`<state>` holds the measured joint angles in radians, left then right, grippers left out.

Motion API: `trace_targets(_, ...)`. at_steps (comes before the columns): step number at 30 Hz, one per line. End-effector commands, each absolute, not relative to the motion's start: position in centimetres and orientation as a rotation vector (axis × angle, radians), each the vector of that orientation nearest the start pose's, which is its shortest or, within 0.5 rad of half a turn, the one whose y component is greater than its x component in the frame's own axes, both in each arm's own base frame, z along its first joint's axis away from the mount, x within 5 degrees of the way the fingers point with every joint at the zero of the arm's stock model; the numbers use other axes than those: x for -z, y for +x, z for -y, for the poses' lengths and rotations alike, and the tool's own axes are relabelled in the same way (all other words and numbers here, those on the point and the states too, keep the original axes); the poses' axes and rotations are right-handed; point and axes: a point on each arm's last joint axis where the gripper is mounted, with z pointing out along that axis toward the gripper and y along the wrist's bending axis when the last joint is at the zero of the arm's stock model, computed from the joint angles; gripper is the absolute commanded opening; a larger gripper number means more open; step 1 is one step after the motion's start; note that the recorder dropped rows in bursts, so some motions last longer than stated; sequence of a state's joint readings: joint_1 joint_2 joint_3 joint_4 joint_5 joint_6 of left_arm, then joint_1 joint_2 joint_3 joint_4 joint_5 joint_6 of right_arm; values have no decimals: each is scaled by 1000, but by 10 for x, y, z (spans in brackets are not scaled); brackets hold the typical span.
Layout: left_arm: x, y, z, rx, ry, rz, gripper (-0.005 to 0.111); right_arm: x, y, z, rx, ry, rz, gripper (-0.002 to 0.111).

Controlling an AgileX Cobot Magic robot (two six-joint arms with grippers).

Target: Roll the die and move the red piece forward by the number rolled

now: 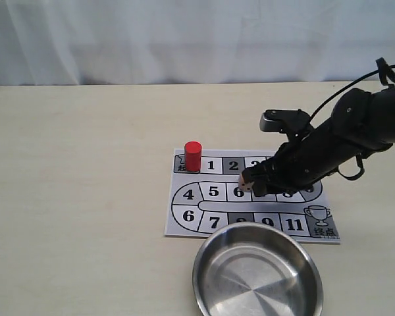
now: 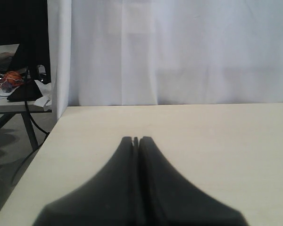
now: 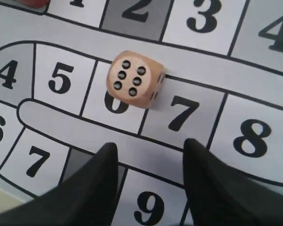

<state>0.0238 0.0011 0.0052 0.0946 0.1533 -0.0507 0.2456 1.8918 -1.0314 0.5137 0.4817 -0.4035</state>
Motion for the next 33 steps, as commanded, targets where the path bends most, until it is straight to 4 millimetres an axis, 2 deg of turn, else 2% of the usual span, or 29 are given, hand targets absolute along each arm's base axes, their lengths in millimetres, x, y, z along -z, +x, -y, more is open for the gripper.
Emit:
trace_targets(1, -200, 56, -3, -59, 2, -1627, 0, -136, 338, -113, -386, -350, -2737, 42)
trace_targets(5, -200, 56, -3, -59, 2, -1627, 0, -133, 336, -132, -375, -412, -2695, 41)
trace_targets(8, -200, 56, -3, -60, 4, -1625, 0, -129, 335, -138, -353, -437, -2692, 39)
trace_targets(14, -200, 56, -3, -60, 4, -1625, 0, -117, 335, -136, -318, -457, -2720, 39)
trace_targets(33, -200, 56, -3, -60, 4, -1625, 0, -121, 336, -134, -280, -478, -2708, 39)
